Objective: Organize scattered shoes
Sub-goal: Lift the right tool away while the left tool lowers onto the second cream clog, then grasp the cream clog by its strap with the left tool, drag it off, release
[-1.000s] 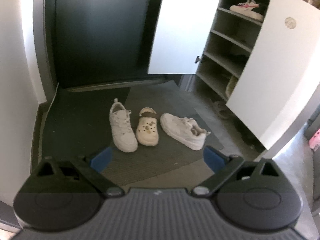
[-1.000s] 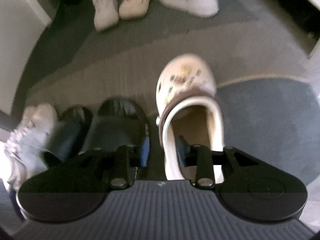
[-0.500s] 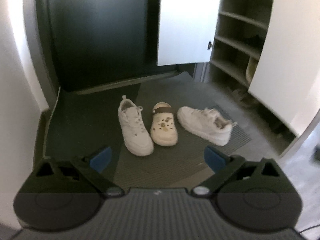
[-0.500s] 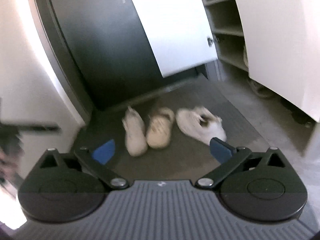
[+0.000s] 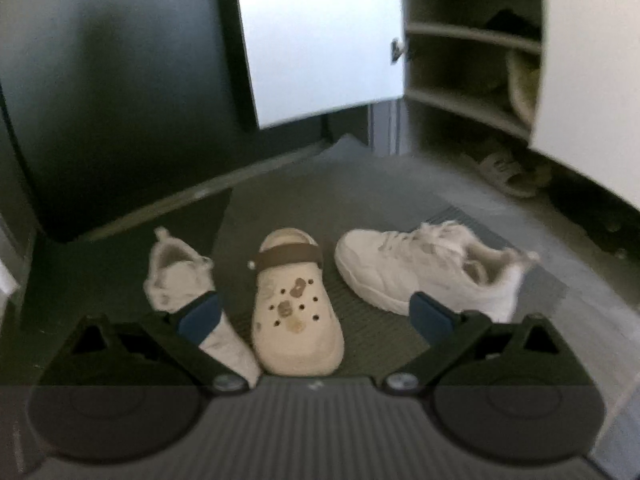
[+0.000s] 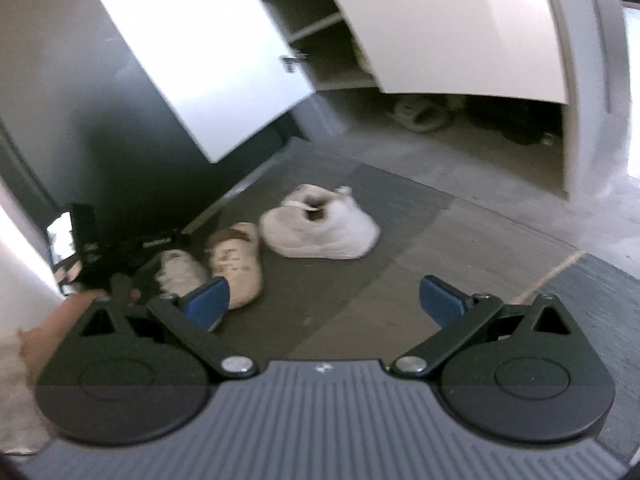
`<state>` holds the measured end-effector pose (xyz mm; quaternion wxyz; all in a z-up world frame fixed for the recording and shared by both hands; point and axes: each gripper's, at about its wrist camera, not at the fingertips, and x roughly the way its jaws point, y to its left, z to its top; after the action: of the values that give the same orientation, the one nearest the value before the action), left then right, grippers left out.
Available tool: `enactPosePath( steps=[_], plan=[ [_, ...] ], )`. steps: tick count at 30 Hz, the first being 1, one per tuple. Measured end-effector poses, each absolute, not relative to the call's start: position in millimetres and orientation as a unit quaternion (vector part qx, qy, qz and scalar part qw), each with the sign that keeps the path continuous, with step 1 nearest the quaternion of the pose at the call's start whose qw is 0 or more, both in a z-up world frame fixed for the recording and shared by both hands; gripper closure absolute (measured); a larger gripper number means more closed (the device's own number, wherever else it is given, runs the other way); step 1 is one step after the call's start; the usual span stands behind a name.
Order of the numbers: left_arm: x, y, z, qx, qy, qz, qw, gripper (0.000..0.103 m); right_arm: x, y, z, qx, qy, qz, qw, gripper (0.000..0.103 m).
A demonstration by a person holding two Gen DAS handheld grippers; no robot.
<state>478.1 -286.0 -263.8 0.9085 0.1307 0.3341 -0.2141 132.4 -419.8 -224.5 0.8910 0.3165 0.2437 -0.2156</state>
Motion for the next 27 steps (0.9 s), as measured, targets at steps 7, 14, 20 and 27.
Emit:
enactPosePath(
  steps=[7,14,20,27],
  plan=[
    [557,-310,-346,0.117,0.376,-0.146,0.908,0.002,150,-421,-246,0.285,0.273,-0.199,0.897,0.0],
    [605,-311,-394,0.085,0.422,-0.116,0.895,0.002,161,-426,-274,0.303,0.312,-0.186,0.881,0.0],
    [610,-317,-398,0.128,0.43,-0.117,0.886,0.015,160,-427,-285,0.313,0.331,-0.187,0.87,0.0],
    [572,-300,-379,0.08,0.462,-0.137,0.873,0.021,157,-422,-286,0.34,0.316,-0.204,0.862,0.0]
  ],
)
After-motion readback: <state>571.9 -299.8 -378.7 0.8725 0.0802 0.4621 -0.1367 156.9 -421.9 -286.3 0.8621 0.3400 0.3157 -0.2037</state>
